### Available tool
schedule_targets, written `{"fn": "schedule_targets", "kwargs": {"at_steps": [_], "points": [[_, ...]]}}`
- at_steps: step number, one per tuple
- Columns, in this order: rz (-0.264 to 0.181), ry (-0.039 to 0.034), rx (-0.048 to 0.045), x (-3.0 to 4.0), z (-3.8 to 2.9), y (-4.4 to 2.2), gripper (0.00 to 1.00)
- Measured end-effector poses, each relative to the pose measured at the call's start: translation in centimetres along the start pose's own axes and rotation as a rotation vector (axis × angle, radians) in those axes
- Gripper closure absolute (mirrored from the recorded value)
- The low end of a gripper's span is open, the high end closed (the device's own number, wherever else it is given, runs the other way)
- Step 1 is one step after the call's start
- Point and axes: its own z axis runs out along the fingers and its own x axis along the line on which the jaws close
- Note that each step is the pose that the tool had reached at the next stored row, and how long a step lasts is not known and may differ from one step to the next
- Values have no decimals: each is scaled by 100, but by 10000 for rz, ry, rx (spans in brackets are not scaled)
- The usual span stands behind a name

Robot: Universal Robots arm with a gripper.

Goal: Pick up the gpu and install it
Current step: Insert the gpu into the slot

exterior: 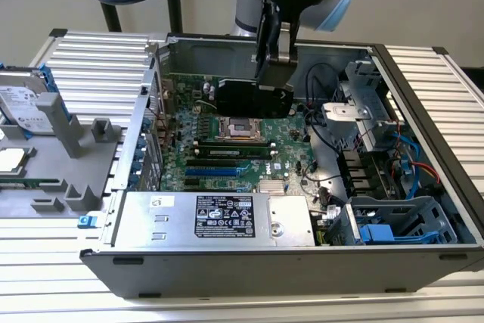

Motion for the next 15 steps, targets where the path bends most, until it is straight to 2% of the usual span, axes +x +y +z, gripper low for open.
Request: {"fn": "schedule_targets", "kwargs": {"at_steps": [15], "points": [[1,-2,1,0,37,-2,100]]}}
